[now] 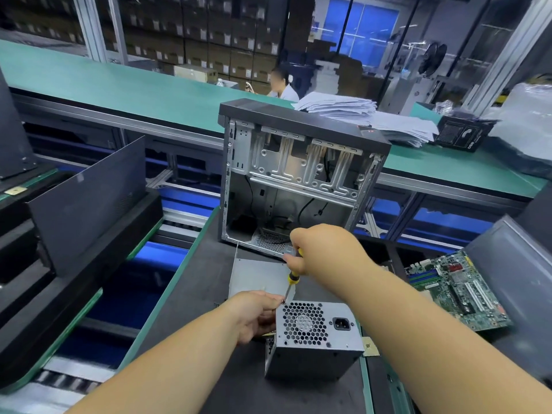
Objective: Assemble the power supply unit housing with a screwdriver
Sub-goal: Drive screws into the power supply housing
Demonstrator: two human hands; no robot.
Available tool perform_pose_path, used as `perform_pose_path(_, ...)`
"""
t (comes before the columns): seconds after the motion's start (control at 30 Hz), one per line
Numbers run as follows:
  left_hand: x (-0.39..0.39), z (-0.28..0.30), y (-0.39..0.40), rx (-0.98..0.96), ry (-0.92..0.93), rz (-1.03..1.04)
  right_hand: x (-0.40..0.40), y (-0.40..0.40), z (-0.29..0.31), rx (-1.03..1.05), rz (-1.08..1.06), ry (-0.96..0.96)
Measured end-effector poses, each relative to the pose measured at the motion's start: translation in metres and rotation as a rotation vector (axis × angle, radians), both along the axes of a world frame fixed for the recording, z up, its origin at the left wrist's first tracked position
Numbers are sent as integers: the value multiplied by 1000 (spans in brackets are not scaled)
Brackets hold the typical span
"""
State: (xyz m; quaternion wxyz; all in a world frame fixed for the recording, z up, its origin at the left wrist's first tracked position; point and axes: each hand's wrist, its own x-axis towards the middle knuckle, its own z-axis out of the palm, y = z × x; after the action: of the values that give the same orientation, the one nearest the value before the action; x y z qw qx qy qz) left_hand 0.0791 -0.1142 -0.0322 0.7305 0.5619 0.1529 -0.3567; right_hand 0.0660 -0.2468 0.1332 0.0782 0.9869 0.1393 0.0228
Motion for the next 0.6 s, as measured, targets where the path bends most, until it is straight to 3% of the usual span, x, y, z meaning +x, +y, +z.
perform_pose_path(0.13, 1, -3, -2, -15, 0, 15, 4, -2, -11, -24, -296, -106)
perform_pose_path(0.2, 1, -2, -2, -25, 5, 17, 4, -5, -11, -55, -340, -120)
perform_pose_path(0.4, 2, -3, -1, -27, 10, 8, -7, -13, -4, 275, -132, 134)
perform_pose_path(0.6, 1, -2, -2, -4, 7, 5, -3, -10, 5, 144, -83, 113)
